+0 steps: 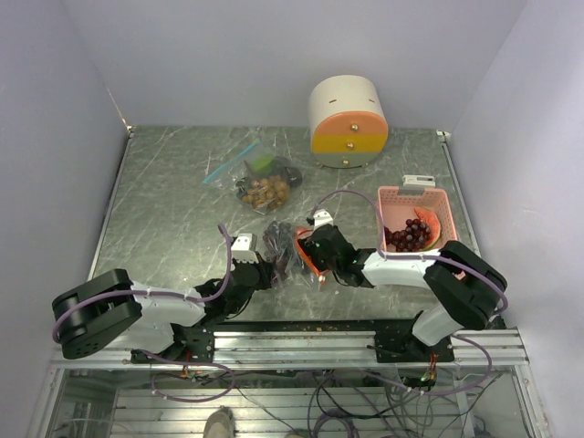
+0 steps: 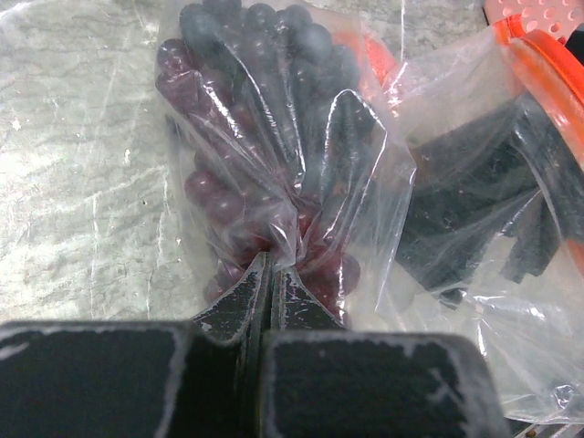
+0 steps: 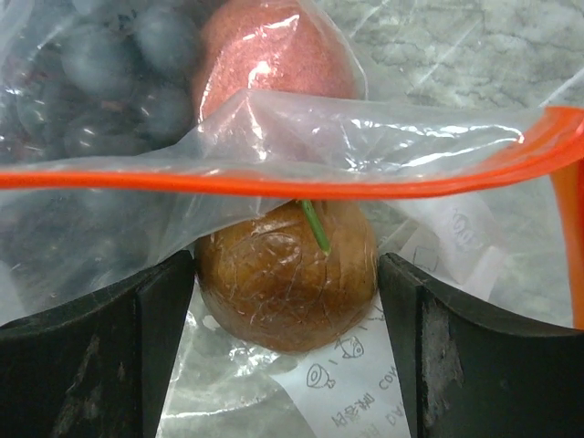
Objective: Open the zip-top bag and remove the fake food
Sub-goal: Pick up the fake vegetable from the zipper food storage bag.
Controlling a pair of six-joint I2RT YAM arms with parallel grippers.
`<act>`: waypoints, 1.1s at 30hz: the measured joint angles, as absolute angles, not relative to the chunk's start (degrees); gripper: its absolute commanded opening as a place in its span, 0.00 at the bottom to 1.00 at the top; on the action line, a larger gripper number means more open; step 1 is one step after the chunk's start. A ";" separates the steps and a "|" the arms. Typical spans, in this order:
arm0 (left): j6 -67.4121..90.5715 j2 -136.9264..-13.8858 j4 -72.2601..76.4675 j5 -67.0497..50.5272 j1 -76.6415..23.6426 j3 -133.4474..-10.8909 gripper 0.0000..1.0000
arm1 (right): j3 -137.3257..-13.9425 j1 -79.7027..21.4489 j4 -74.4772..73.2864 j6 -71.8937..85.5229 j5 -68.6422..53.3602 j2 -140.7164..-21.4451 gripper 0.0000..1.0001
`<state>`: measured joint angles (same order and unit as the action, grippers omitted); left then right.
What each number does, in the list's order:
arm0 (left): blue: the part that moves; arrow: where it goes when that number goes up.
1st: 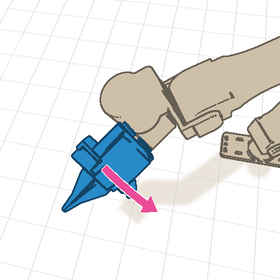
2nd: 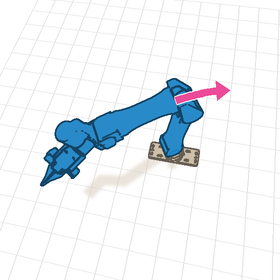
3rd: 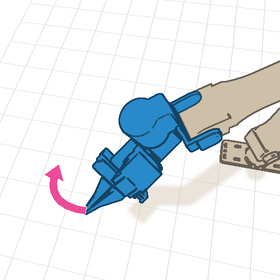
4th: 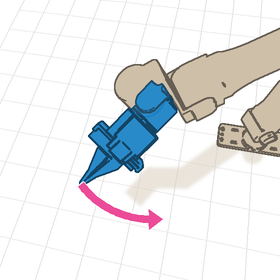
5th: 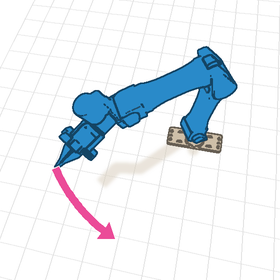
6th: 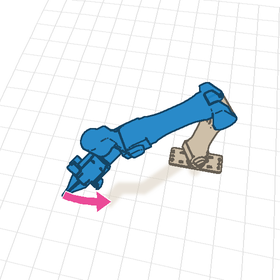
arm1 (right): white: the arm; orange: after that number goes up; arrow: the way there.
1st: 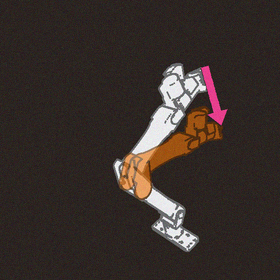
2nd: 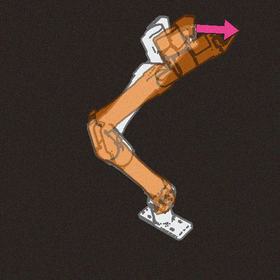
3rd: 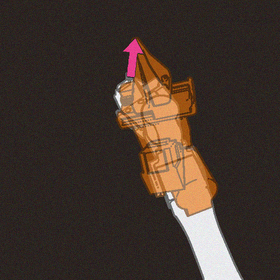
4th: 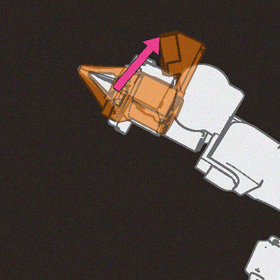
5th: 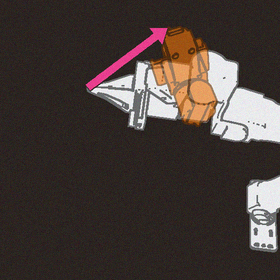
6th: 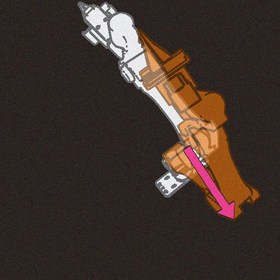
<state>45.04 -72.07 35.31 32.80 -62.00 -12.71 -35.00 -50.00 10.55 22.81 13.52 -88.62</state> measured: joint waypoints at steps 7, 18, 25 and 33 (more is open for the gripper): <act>45.01 -72.12 35.51 32.80 -62.00 -12.71 0.07 | -35.68 -50.17 11.86 22.94 14.11 -89.95 0.55; 45.28 -69.93 34.46 32.95 -62.00 -12.21 0.07 | -33.95 -50.33 5.78 24.86 16.32 -82.72 0.42; 45.76 -68.47 33.56 33.47 -62.00 -11.55 0.07 | -33.85 -50.26 -0.30 25.10 19.55 -70.61 0.42; 46.13 -68.31 33.39 33.65 -62.00 -11.49 0.07 | -34.09 -47.09 -9.39 25.17 24.16 -59.59 0.47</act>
